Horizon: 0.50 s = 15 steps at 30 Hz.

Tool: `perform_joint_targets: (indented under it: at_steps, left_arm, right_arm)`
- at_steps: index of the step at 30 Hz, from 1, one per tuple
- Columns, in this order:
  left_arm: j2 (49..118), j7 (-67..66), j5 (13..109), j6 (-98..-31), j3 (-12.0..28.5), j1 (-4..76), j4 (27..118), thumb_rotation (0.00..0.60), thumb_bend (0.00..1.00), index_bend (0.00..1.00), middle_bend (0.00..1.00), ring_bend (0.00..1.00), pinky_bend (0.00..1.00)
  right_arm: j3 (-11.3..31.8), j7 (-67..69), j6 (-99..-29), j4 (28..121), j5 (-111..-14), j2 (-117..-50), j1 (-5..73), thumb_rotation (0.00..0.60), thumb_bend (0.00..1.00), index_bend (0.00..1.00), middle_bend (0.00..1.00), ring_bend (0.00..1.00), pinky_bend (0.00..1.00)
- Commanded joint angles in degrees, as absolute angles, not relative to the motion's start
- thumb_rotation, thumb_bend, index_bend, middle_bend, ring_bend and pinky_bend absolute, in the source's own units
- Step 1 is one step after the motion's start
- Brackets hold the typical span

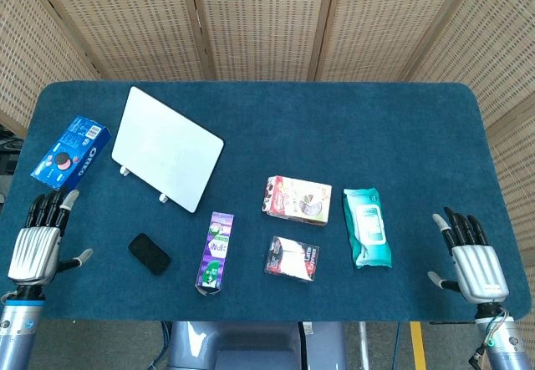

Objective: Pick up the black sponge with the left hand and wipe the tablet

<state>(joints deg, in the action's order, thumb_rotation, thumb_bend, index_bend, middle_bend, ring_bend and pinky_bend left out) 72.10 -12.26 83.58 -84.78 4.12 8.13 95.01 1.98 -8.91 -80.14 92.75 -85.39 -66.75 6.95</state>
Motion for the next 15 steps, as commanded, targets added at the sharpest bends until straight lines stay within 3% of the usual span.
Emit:
perform_joint_targets:
  at_steps: [1,15]
  left_arm:
    - [72.1,-12.3,83.5,-84.8,4.1,8.1,95.1,0.600,0.07,0.00,0.00,0.00,0.00]
    - [72.3,-10.9,84.5,-85.5,4.3,8.1,94.4,0.600,0.07,0.00,0.00,0.00,0.00]
  right_arm:
    - [1.9,-8.9,-80.0,92.7,-85.3,-66.8,7.0,0.600,0.05,0.02,0.00,0.00,0.00]
    - [1.9,-9.0,-80.7,92.9,-85.9,-66.9,6.9,0.600,0.05,0.02,0.00,0.00,0.00]
